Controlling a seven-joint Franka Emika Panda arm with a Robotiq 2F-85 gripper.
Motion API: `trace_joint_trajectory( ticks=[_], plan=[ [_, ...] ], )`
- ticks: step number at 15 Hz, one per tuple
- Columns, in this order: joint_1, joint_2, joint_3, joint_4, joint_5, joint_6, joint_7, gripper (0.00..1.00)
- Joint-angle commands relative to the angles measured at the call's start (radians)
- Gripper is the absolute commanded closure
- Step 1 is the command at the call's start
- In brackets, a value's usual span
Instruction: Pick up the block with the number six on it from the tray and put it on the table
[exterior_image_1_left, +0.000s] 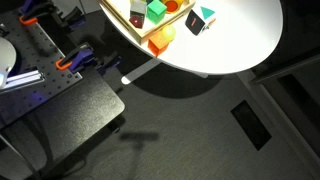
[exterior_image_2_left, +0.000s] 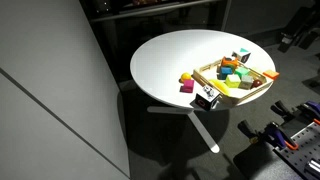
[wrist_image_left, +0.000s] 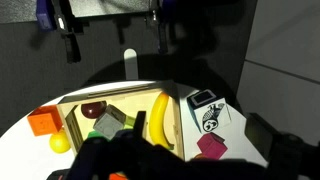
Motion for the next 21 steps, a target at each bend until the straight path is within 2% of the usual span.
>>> trace_joint_trajectory(
  ticks=[1,10,21],
  plan=[
    [-0.007,0.001,0.006,0.002,0.004,-0.004,-0.004,0.00],
    [-0.018,0.061,0.008,0.050,-0.004,-0.003,0.004,0.00],
    [-0.067,0.282,0.001,0.220,-0.026,0.078,0.009,0.00]
  ],
)
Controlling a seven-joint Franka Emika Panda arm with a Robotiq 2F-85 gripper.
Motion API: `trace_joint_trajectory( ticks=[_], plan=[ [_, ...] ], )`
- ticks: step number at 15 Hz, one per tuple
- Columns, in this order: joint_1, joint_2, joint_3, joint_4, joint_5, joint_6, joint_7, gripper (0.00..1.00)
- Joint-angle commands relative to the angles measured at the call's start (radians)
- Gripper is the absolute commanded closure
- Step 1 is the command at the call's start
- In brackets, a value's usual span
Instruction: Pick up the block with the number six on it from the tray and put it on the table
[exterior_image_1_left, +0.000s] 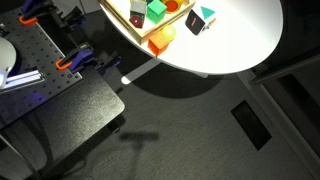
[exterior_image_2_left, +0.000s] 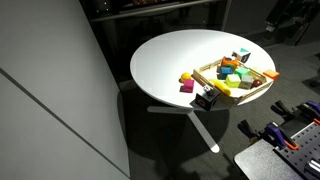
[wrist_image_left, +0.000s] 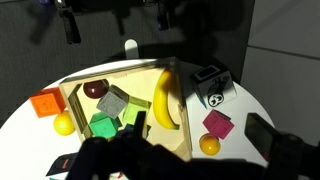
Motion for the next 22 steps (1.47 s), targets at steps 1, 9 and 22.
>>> trace_joint_trajectory(
  ticks=[1,9,22],
  plan=[
    [-0.018,0.113,0.000,0.095,-0.024,0.030,0.006,0.00],
    [-0.027,0.338,-0.011,0.250,-0.058,0.092,-0.008,0.00],
    [-0.034,0.549,-0.060,0.343,-0.226,0.189,-0.161,0.00]
  ],
)
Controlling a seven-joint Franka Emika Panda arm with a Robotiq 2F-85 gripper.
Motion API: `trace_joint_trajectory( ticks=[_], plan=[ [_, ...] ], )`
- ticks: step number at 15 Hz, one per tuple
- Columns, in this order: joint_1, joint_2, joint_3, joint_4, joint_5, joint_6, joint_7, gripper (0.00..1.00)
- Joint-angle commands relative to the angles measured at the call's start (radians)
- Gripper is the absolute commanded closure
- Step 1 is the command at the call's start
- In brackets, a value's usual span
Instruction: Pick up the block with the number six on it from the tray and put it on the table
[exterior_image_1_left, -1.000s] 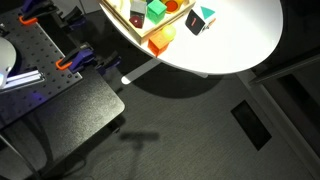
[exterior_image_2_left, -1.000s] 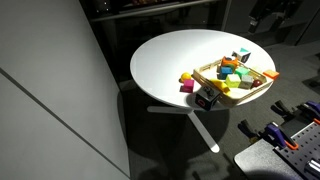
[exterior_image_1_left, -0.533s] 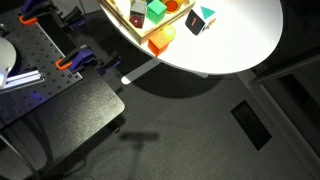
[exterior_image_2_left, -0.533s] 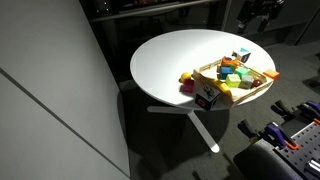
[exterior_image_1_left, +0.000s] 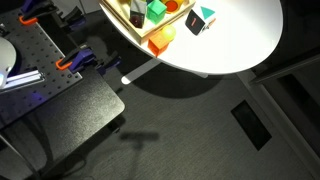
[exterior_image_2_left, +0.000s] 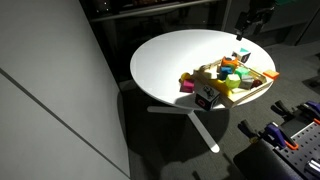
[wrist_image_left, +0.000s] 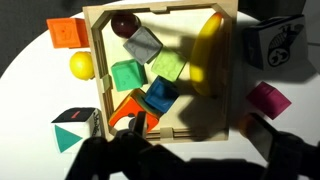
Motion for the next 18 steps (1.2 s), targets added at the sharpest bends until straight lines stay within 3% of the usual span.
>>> trace_joint_trajectory(
  ticks=[1,18],
  plan=[
    [-0.009,0.034,-0.013,0.018,-0.045,0.042,-0.078,0.00],
    [-0.012,0.084,-0.025,0.026,-0.035,0.076,-0.074,0.00]
  ],
)
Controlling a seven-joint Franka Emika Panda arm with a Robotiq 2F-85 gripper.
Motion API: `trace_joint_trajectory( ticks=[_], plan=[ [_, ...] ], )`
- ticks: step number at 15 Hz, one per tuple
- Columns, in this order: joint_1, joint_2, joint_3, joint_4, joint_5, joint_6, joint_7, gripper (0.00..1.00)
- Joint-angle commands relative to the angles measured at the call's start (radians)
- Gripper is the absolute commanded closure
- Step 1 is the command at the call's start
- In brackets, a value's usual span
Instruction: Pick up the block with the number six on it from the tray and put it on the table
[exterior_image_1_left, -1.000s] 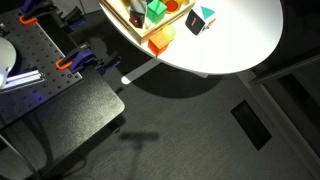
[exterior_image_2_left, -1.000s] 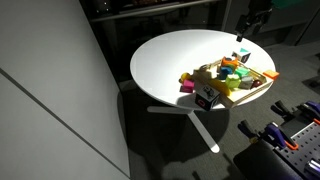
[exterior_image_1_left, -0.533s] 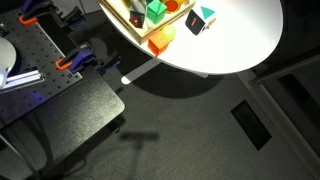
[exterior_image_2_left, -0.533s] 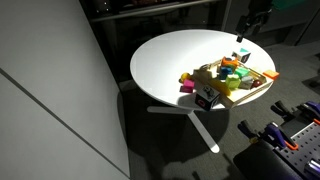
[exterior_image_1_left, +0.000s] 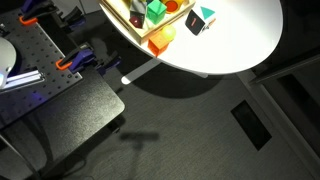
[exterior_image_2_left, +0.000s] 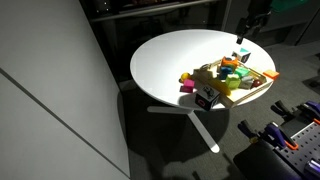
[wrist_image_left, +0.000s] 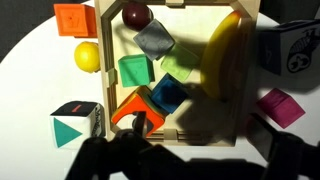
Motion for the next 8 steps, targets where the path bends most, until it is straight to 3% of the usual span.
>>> trace_joint_trajectory(
  ticks=[1,8],
  plan=[
    [-0.013,0.044,-0.006,0.031,-0.012,0.032,0.001,0.00],
    [-0.022,0.173,-0.018,0.085,-0.024,0.142,0.019,0.00]
  ],
)
